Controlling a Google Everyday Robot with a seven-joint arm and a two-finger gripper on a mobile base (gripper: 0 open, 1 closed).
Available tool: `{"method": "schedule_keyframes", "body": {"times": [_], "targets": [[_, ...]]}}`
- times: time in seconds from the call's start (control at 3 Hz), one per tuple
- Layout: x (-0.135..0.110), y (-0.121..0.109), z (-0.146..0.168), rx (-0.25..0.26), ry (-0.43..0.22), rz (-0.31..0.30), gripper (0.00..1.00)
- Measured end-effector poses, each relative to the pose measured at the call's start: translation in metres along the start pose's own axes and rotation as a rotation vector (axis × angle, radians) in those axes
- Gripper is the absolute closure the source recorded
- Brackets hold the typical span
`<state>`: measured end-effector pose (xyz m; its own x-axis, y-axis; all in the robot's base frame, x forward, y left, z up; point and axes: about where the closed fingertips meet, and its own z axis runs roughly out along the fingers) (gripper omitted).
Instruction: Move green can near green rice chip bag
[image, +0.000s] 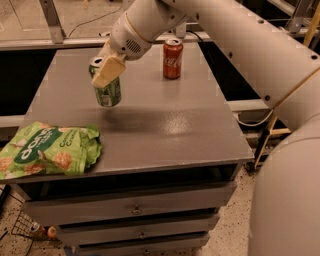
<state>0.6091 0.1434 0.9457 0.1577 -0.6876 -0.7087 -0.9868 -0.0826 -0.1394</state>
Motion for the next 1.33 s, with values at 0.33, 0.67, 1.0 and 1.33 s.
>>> {"method": "schedule_keyframes", "body": {"times": [0.33, 0.67, 1.0, 1.33], "targets": [[0.0, 0.028, 0.014, -0.014, -0.002, 0.03, 1.0], [-0.001, 0.051, 0.028, 0.007, -0.009, 0.054, 1.0], [0.001, 0.068, 0.039, 0.036, -0.006, 0.08, 1.0], [0.005, 0.081, 0.044, 0.051, 0.006, 0.108, 1.0]]}}
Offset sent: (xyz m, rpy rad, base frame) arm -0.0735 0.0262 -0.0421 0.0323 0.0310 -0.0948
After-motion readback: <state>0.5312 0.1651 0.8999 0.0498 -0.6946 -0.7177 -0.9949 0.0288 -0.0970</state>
